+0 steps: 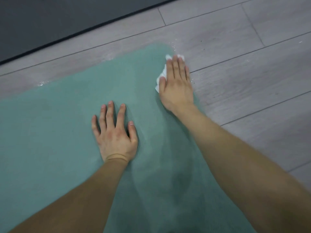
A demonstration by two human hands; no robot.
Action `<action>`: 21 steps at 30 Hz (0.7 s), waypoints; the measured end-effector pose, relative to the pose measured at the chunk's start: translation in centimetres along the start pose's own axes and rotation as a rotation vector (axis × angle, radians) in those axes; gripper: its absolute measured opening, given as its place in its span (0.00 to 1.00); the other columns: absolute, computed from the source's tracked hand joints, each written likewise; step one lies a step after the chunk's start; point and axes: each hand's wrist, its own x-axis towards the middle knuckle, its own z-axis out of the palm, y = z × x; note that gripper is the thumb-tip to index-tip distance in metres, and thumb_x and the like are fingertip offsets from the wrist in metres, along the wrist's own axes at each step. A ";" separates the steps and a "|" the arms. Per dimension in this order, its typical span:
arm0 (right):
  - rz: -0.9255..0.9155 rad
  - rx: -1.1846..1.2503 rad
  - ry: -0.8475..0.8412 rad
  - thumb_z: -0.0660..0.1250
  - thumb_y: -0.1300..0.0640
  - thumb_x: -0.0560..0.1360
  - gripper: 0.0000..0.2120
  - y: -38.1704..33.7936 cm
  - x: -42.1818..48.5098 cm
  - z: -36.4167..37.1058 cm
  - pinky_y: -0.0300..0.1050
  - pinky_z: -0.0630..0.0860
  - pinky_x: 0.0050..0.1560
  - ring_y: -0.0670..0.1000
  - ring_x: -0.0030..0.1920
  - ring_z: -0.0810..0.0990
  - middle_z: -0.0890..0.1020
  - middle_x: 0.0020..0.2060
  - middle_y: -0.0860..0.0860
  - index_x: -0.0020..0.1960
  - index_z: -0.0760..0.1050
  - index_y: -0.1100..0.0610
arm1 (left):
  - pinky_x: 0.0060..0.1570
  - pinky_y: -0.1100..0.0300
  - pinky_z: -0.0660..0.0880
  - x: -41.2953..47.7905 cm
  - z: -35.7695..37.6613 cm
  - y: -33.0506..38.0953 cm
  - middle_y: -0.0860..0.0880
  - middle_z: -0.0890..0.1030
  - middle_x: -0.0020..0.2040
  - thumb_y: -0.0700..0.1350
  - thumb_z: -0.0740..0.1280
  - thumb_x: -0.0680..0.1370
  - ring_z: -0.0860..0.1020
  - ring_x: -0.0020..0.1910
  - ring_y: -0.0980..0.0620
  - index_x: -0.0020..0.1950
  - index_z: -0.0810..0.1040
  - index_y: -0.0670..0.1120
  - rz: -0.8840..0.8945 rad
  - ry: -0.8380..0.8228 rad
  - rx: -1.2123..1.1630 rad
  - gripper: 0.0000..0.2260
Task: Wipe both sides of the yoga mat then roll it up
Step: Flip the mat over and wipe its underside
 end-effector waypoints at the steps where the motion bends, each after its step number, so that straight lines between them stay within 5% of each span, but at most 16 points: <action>1: 0.023 -0.007 0.005 0.47 0.49 0.86 0.31 1.2 -3.4 -0.4 0.57 0.49 0.84 0.57 0.85 0.50 0.56 0.84 0.59 0.85 0.53 0.63 | 0.80 0.37 0.53 0.0 0.0 0.0 0.46 0.62 0.84 0.57 0.58 0.81 0.57 0.84 0.44 0.81 0.69 0.52 -0.002 0.001 -0.006 0.27; 8: 0.004 -0.060 -0.210 0.51 0.52 0.86 0.32 4.1 -24.2 -4.7 0.62 0.56 0.83 0.56 0.85 0.45 0.46 0.86 0.57 0.85 0.46 0.63 | 0.80 0.37 0.53 0.0 0.2 0.0 0.46 0.62 0.84 0.57 0.59 0.81 0.57 0.84 0.44 0.81 0.68 0.52 -0.005 -0.002 -0.008 0.28; 13: -0.072 -0.012 -0.040 0.50 0.50 0.86 0.31 1.1 -11.9 -1.2 0.61 0.52 0.83 0.56 0.85 0.48 0.54 0.85 0.57 0.85 0.51 0.63 | 0.80 0.37 0.53 0.0 0.2 -0.1 0.46 0.61 0.84 0.57 0.58 0.81 0.57 0.84 0.45 0.81 0.68 0.53 -0.004 -0.008 0.005 0.28; 17: -0.060 -0.002 -0.085 0.47 0.47 0.83 0.33 -4.5 3.1 0.9 0.58 0.45 0.84 0.56 0.85 0.50 0.56 0.85 0.57 0.85 0.54 0.60 | 0.80 0.37 0.52 0.1 0.3 -0.2 0.46 0.62 0.84 0.57 0.58 0.82 0.57 0.84 0.45 0.81 0.68 0.53 -0.014 -0.001 0.022 0.27; 21: -0.112 -0.017 -0.061 0.47 0.47 0.84 0.32 -4.8 4.0 1.8 0.57 0.46 0.84 0.55 0.85 0.50 0.56 0.85 0.56 0.85 0.53 0.60 | 0.80 0.38 0.52 0.2 0.5 -0.1 0.47 0.61 0.84 0.57 0.59 0.82 0.56 0.84 0.45 0.81 0.68 0.53 0.000 0.000 0.019 0.27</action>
